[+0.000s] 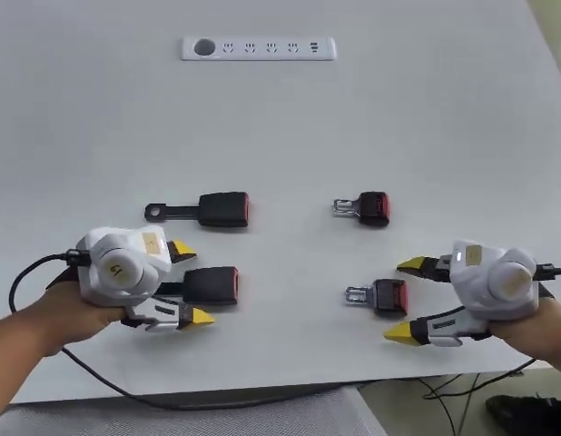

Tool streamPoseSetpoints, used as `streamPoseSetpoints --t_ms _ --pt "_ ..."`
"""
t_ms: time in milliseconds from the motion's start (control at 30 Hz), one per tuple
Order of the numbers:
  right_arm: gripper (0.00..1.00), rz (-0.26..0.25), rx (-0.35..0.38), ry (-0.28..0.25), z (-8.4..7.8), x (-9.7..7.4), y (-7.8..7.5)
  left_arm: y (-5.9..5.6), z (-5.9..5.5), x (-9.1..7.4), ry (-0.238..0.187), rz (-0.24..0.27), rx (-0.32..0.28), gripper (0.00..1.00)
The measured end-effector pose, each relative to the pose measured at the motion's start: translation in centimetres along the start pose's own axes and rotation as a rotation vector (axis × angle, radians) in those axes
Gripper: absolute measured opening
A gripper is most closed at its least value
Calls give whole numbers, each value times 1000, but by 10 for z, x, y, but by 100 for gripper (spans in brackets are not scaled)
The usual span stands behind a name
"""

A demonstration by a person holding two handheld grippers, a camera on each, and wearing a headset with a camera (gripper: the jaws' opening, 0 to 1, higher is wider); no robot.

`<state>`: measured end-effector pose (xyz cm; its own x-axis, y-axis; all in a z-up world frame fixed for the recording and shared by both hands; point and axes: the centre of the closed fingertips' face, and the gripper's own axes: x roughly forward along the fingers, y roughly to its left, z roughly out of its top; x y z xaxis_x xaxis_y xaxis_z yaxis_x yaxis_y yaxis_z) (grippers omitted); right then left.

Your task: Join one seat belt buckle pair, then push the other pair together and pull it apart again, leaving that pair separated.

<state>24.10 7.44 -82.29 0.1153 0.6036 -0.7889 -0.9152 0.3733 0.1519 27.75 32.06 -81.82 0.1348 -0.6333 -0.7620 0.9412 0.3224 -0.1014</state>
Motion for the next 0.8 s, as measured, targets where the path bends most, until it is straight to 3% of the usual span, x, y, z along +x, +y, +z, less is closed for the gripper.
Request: streamPoseSetpoints --t_ms 33,133,167,300,467,533,633,800 --pt "61 9 -12 22 -3 1 1 0 -1 1 5 -4 10 57" --pt "59 18 -17 17 -2 1 2 -4 -6 6 34 -26 42 54" --pt "58 19 -19 18 -2 1 1 -3 -4 6 22 -22 72 53" --pt "54 17 -50 25 -3 0 -1 4 -4 5 16 -20 48 43" --pt "48 4 -110 42 -5 0 -6 -1 -1 8 14 -40 102 37" --pt "45 3 -101 30 -4 1 -7 -1 0 9 14 -37 108 36" --pt "36 4 -113 11 -3 2 -10 -1 -2 9 39 -50 182 36" --pt "35 10 -111 -1 -2 1 -9 -2 -2 7 69 -79 212 35"
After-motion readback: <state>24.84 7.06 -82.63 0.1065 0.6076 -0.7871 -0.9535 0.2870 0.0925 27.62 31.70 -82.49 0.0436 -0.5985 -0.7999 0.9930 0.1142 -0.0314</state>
